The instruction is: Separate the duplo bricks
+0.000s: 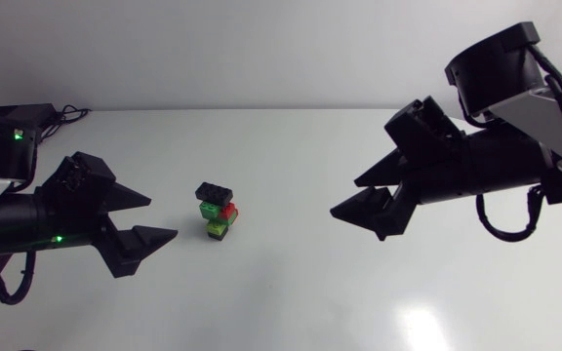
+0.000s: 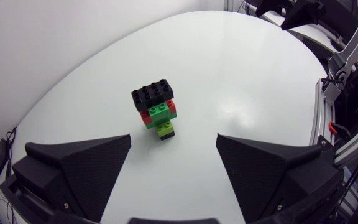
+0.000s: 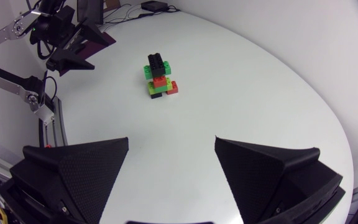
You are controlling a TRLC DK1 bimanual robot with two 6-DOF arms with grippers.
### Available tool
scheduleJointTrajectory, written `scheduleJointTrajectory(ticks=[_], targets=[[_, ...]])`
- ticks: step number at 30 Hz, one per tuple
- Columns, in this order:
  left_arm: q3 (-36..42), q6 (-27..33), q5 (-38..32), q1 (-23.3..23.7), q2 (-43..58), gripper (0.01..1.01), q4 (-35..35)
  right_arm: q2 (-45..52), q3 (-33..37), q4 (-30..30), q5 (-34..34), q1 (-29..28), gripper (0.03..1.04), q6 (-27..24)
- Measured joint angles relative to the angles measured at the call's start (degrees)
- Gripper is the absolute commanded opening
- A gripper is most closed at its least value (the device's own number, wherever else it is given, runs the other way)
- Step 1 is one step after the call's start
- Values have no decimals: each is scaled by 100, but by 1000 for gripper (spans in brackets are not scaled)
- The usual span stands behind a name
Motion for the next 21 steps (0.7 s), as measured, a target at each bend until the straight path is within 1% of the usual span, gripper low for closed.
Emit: scheduleJointTrajectory(ticks=[7, 21], targets=[[-9, 2, 2, 125, 33, 956, 96, 417, 282, 195, 9, 76, 998, 37], [-70, 2, 2, 151, 195, 956, 225, 1303, 852, 476, 155, 374, 998, 155]])
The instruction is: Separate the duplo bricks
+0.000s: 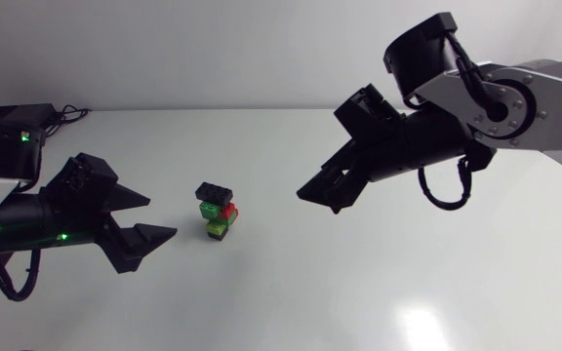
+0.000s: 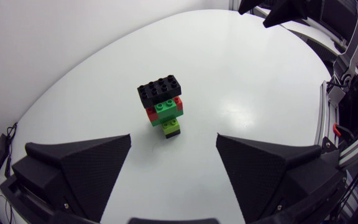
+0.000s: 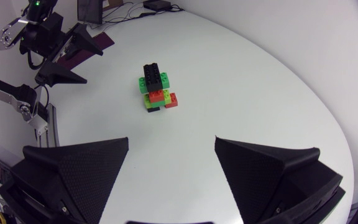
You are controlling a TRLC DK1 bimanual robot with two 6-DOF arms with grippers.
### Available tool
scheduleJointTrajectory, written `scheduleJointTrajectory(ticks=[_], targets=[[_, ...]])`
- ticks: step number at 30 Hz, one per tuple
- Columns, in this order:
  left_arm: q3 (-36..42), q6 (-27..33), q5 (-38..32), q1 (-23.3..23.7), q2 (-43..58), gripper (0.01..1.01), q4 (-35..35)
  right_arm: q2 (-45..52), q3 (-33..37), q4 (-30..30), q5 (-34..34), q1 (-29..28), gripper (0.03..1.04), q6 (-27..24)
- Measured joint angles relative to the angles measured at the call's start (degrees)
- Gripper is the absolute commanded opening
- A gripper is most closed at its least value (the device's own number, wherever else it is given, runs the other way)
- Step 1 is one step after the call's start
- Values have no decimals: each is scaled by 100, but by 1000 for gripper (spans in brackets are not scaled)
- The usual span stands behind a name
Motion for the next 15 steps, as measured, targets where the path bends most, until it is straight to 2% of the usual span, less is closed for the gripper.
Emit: scheduleJointTrajectory(ticks=[15], targets=[[2, 109, -20, 409, 297, 956, 146, 765, 614, 105, 118, 271, 998, 13]])
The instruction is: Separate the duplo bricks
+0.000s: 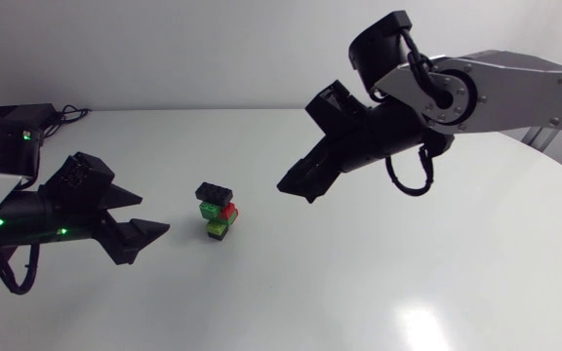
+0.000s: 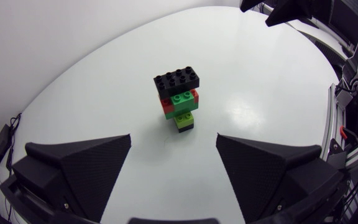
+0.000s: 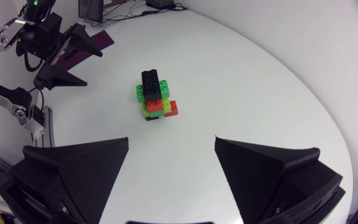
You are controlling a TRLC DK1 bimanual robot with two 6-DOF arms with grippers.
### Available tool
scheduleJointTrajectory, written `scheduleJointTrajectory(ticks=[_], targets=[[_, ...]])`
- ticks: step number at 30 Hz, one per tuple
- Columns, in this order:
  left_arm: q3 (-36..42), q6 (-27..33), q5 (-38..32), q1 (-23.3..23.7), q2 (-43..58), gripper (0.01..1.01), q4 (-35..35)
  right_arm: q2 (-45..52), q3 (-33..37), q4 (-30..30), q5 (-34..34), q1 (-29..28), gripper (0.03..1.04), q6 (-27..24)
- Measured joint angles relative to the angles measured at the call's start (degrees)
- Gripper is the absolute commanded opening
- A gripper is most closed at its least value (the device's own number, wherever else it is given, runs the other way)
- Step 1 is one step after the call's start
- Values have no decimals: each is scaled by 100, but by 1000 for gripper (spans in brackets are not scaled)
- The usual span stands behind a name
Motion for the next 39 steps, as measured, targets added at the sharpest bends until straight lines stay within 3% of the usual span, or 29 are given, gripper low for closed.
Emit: scheduleJointTrajectory(ticks=[20, 39], targets=[[15, 46, 48, 227, 1285, 956, 1029, 1394, 1222, 11, 243, 389, 998, 13], [278, 46, 330, 254, 1926, 956, 1349, 2507, 2186, -37, 468, 826, 993, -140]])
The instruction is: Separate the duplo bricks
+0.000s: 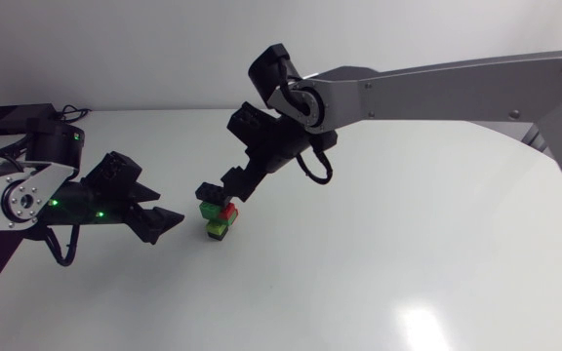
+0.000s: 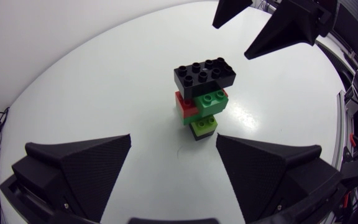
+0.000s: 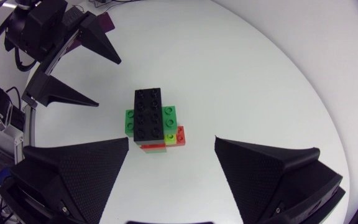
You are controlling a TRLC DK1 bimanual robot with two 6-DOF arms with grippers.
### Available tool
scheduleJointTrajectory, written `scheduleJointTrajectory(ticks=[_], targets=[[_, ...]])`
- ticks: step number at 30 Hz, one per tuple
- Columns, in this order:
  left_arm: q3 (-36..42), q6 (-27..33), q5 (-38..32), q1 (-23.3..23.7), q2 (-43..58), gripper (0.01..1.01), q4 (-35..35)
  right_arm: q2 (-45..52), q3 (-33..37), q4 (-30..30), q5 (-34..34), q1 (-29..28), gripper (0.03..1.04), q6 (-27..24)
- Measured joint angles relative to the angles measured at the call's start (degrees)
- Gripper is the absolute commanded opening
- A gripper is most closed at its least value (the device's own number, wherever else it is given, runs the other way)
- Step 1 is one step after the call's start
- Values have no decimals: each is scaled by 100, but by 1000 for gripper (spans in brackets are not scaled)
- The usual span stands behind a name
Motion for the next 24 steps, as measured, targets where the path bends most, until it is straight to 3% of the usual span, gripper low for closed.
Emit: scheduleJointTrajectory(ticks=[14, 24], targets=[[79, -7, 87, 0, 129, 956, 151, 417, 260, -103, 293, 297, 861, -66], [81, -48, 109, -7, 144, 954, 160, 505, 345, -103, 428, 466, 598, -192]])
